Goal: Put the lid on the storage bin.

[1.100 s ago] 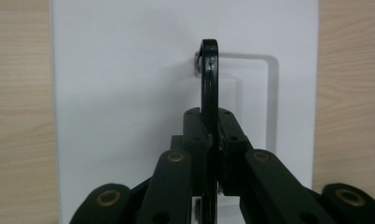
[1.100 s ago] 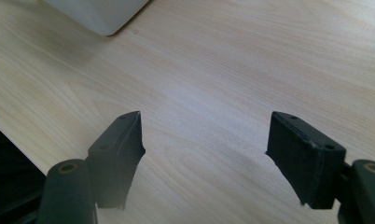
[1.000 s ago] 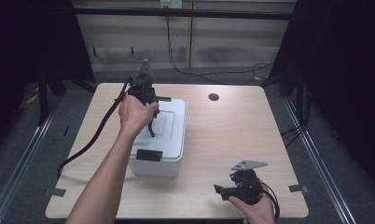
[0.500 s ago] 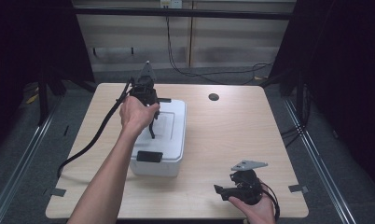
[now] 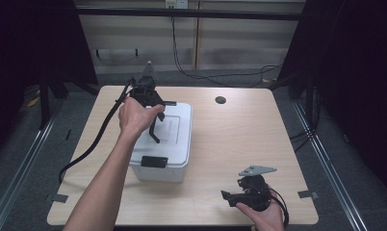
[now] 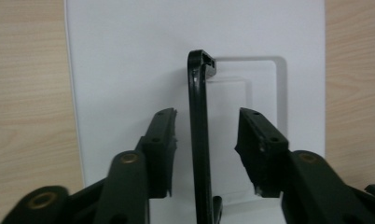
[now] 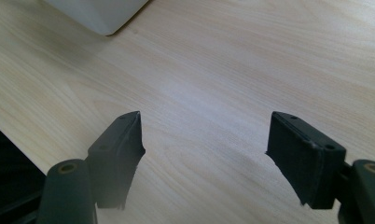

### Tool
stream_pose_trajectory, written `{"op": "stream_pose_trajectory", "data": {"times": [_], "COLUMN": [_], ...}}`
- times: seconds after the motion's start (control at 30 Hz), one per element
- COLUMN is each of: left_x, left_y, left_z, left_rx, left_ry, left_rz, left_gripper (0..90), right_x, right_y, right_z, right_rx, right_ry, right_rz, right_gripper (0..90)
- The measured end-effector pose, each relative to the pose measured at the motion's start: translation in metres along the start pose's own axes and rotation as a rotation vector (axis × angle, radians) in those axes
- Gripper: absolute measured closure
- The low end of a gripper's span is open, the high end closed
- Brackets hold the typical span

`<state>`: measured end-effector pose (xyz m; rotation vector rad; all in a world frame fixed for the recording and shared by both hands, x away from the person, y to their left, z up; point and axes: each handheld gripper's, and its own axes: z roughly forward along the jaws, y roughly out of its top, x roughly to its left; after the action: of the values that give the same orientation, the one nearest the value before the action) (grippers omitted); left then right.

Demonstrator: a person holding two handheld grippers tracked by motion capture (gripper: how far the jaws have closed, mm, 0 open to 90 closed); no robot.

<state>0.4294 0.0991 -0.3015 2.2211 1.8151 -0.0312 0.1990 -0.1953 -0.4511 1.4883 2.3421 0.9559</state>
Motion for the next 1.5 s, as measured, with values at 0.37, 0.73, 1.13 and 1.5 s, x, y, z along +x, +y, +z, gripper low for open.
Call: {"op": "stream_pose_trajectory", "data": {"times": [0.37, 0.73, 1.13, 1.5], "left_x": [0.027, 0.088, 0.125, 0.161], "left_y": [-0.004, -0.026, -0.073, -0.121], "left_z": [-0.018, -0.017, -0.012, 0.006], "left_rx": [-0.077, -0.177, -0.383, -0.450], "left_ry": [-0.073, -0.183, -0.211, -0.241], "left_rz": [0.068, 0.123, 0.197, 0.244], "left_gripper": [33.7, 20.5, 20.0, 20.1], "right_x": [0.000, 0.000, 0.000, -0.007], "right_y": [0.000, 0.001, 0.001, -0.002], "right_z": [0.001, 0.001, 0.001, 0.004], "right_rx": [0.000, 0.004, 0.004, -0.024], "right_ry": [-0.001, -0.003, -0.005, -0.041], "right_rz": [-0.002, 0.008, 0.009, 0.037], "right_gripper": [26.0, 25.9, 25.7, 25.0]}}
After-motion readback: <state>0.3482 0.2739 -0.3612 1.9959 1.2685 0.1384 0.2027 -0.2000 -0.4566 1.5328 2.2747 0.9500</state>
